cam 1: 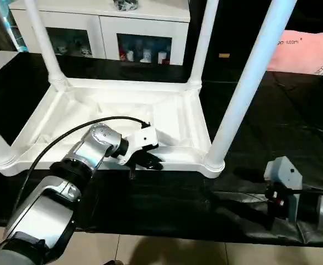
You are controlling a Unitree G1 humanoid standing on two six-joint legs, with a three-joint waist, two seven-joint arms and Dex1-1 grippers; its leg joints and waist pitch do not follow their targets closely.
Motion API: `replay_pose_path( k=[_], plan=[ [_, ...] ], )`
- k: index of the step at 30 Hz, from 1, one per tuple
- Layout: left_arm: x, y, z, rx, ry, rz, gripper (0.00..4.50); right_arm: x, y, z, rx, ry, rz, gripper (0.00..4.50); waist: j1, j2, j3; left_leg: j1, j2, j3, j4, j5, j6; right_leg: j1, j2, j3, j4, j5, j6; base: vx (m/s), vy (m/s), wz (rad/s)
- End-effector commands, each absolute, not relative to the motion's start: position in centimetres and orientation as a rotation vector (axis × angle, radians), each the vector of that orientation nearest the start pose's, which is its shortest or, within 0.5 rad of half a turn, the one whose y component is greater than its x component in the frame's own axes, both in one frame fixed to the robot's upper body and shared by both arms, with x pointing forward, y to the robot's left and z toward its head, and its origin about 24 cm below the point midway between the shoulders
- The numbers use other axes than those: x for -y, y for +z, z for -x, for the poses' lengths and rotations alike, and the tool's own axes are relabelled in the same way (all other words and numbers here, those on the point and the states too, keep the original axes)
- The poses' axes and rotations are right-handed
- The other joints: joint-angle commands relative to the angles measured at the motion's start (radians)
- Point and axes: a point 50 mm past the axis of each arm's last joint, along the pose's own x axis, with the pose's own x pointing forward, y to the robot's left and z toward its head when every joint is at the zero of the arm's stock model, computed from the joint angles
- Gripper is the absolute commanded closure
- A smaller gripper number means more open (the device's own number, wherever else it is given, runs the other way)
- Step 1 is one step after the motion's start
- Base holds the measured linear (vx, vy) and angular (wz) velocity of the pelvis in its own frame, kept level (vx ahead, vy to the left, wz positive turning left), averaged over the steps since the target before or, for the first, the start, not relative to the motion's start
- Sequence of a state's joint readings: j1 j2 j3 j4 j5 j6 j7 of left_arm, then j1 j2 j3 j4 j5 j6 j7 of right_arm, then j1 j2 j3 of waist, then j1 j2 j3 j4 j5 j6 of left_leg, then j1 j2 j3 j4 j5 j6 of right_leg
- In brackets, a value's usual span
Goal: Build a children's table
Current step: Rotate leg to tighten
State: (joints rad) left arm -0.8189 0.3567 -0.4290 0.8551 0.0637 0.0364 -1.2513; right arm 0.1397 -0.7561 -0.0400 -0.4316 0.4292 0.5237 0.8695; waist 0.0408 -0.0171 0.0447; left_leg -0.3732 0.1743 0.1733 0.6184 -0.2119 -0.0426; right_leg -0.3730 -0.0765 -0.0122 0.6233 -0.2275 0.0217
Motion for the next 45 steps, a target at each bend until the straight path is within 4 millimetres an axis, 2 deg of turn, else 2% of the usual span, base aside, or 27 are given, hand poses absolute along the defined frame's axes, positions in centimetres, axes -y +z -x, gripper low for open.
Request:
replay_pose_path(
  k=[1, 3, 9, 12, 14, 15, 17, 18, 20, 21, 22, 23, 25, 28, 33, 34, 38, 40, 41, 42, 45],
  plan=[
    [-13.5, 5.9, -34.2, -0.599, -1.341, -0.568, 4.47, 20.5, 9.7, -20.1, -0.397, 0.968, 0.229, 0.0, 0.008, -0.005, -0.049, 0.014, 0.058, -0.02, -0.084, -0.134, 0.073, 0.04, -0.071, 0.03, -0.067, 0.017, -0.313, 0.0, 0.0, 0.0],
    [-14.1, 5.8, -34.0, -0.6, -1.321, -0.558, 4.47, 20.3, 9.7, -20.4, -0.375, 0.96, 0.229, 0.0, 0.004, -0.001, -0.048, 0.015, 0.058, -0.02, -0.086, -0.157, 0.059, 0.038, -0.07, 0.031, -0.07, -0.024, -0.306, 0.0, 0.0, 0.0],
    [-17.6, 6.2, -33.1, -0.6, -1.194, -0.548, 4.47, 19.6, 9.7, -21.4, -0.295, 0.916, 0.216, 0.0, -0.015, 0.002, -0.05, 0.01, 0.057, -0.023, -0.09, -0.149, 0.043, 0.041, -0.067, 0.029, -0.063, 0.014, -0.306, 0.0, 0.0, 0.0],
    [-19.8, 5.9, -31.9, -0.628, -1.102, -0.534, 4.47, 19.0, 9.4, -21.5, -0.282, 0.916, 0.206, 0.0, -0.027, 0.001, -0.049, 0.008, 0.055, -0.022, -0.091, -0.142, 0.047, 0.041, -0.063, 0.029, -0.063, 0.01, -0.301, 0.0, 0.0, 0.0],
    [-20.5, 5.9, -31.2, -0.64, -1.065, -0.523, 4.47, 18.7, 9.3, -21.7, -0.268, 0.914, 0.203, 0.0, -0.032, 0.004, -0.047, 0.01, 0.055, -0.021, -0.092, -0.143, 0.048, 0.037, -0.063, 0.029, -0.065, 0.001, -0.301, 0.0, 0.0, 0.0],
    [-20.8, 5.8, -30.3, -0.649, -1.059, -0.51, 4.47, 18.3, 9.2, -21.9, -0.252, 0.911, 0.195, 0.0, -0.035, 0.0, -0.048, 0.013, 0.055, -0.019, -0.091, -0.148, 0.048, 0.035, -0.06, 0.03, -0.067, -0.007, -0.302, 0.0, 0.0, 0.0],
    [-20.8, 5.9, -29.5, -0.657, -1.053, -0.5, 4.47, 17.9, 9.2, -22.1, -0.236, 0.906, 0.195, 0.0, -0.042, 0.004, -0.048, 0.007, 0.054, -0.022, -0.093, -0.121, 0.051, 0.037, -0.059, 0.028, -0.062, 0.018, -0.307, 0.0, 0.0, 0.0],
    [-20.6, 6.0, -29.0, -0.636, -1.076, -0.501, 4.47, 17.7, 9.2, -22.3, -0.229, 0.905, 0.189, 0.0, -0.042, 0.005, -0.049, 0.012, 0.055, -0.02, -0.092, -0.124, 0.053, 0.034, -0.058, 0.028, -0.062, 0.021, -0.309, 0.0, 0.0, 0.0],
    [-19.8, 6.2, -28.4, -0.584, -1.122, -0.495, 4.47, 17.5, 9.1, -22.6, -0.221, 0.903, 0.181, 0.0, -0.038, 0.003, -0.046, 0.015, 0.054, -0.016, -0.09, -0.127, 0.064, 0.031, -0.057, 0.03, -0.064, 0.014, -0.308, 0.0, 0.0, 0.0],
    [-19.8, 6.2, -28.4, -0.584, -1.122, -0.495, 4.47, 17.5, 9.1, -22.6, -0.221, 0.903, 0.181, 0.0, -0.033, -0.001, -0.045, 0.013, 0.055, -0.016, -0.092, -0.128, 0.065, 0.031, -0.057, 0.029, -0.064, 0.0, -0.304, 0.0, 0.0, 0.0],
    [-19.2, 6.3, -28.1, -0.553, -1.15, -0.485, 4.47, 17.3, 9.0, -22.7, -0.218, 0.903, 0.178, 0.0, -0.029, 0.001, -0.045, 0.016, 0.055, -0.015, -0.093, -0.132, 0.063, 0.029, -0.057, 0.029, -0.066, -0.01, -0.301, 0.0, 0.0, 0.0],
    [-18.1, 6.3, -27.9, -0.495, -1.164, -0.484, 4.47, 17.2, 8.9, -23.0, -0.214, 0.901, 0.179, 0.0, -0.023, -0.004, -0.044, 0.017, 0.055, -0.014, -0.093, -0.134, 0.057, 0.027, -0.055, 0.029, -0.065, -0.02, -0.295, 0.0, 0.0, 0.0],
    [-17.6, 6.3, -28.0, -0.464, -1.16, -0.504, 4.47, 17.1, 8.8, -23.1, -0.211, 0.9, 0.181, 0.0, -0.019, -0.002, -0.046, 0.017, 0.054, -0.013, -0.092, -0.128, 0.056, 0.028, -0.056, 0.03, -0.065, -0.013, -0.289, 0.0, 0.0, 0.0],
    [-17.3, 6.1, -27.9, -0.437, -1.181, -0.563, 4.47, 17.1, 8.7, -23.3, -0.208, 0.898, 0.186, 0.0, 0.002, -0.005, -0.049, 0.017, 0.052, -0.012, -0.089, -0.091, 0.062, 0.029, -0.055, 0.031, -0.061, 0.025, -0.265, 0.0, 0.0, 0.0],
    [-17.7, 5.6, -27.6, -0.486, -1.196, -0.551, 4.47, 17.1, 8.7, -23.3, -0.206, 0.897, 0.186, 0.0, 0.006, -0.004, -0.051, 0.016, 0.049, -0.012, -0.087, -0.069, 0.062, 0.03, -0.054, 0.03, -0.056, 0.063, -0.26, 0.0, 0.0, 0.0],
    [-17.6, 5.7, -27.6, -0.494, -1.195, -0.499, 4.05, 17.1, 8.6, -23.4, -0.197, 0.886, 0.182, 0.0, 0.005, 0.0, -0.05, 0.018, 0.05, -0.011, -0.088, -0.087, 0.054, 0.028, -0.054, 0.029, -0.058, 0.041, -0.259, 0.0, 0.0, 0.0],
    [-17.3, 5.9, -27.8, -0.478, -1.186, -0.497, 3.94, 17.1, 8.6, -23.4, -0.196, 0.885, 0.185, 0.0, 0.005, -0.001, -0.05, 0.017, 0.05, -0.012, -0.089, -0.099, 0.044, 0.029, -0.053, 0.029, -0.059, 0.027, -0.26, 0.0, 0.0, 0.0],
    [-17.1, 6.0, -27.8, -0.478, -1.182, -0.49, 3.6, 17.1, 8.6, -23.4, -0.196, 0.885, 0.185, 0.0, 0.005, -0.001, -0.05, 0.017, 0.05, -0.012, -0.089, -0.099, 0.043, 0.029, -0.053, 0.029, -0.059, 0.03, -0.258, 0.0, 0.0, 0.0],
    [-17.0, 6.0, -27.9, -0.475, -1.182, -0.484, 3.56, 17.1, 8.5, -23.4, -0.196, 0.885, 0.185, 0.0, 0.006, 0.004, -0.051, 0.018, 0.049, -0.012, -0.088, -0.095, 0.043, 0.03, -0.053, 0.03, -0.057, 0.039, -0.259, 0.0, 0.0, 0.0],
    [-16.8, 6.0, -28.1, -0.474, -1.177, -0.468, 3.56, 17.1, 8.5, -23.4, -0.197, 0.885, 0.185, 0.0, 0.006, 0.0, -0.051, 0.018, 0.05, -0.012, -0.088, -0.093, 0.044, 0.03, -0.053, 0.03, -0.058, 0.045, -0.261, 0.0, 0.0, 0.0],
    [-16.6, 6.0, -28.5, -0.479, -1.145, -0.457, 3.56, 17.0, 8.5, -23.4, -0.195, 0.885, 0.185, 0.0, 0.01, 0.0, -0.051, 0.018, 0.05, -0.011, -0.087, -0.093, 0.043, 0.03, -0.054, 0.03, -0.058, 0.042, -0.264, 0.0, 0.0, 0.0]
  ],
)
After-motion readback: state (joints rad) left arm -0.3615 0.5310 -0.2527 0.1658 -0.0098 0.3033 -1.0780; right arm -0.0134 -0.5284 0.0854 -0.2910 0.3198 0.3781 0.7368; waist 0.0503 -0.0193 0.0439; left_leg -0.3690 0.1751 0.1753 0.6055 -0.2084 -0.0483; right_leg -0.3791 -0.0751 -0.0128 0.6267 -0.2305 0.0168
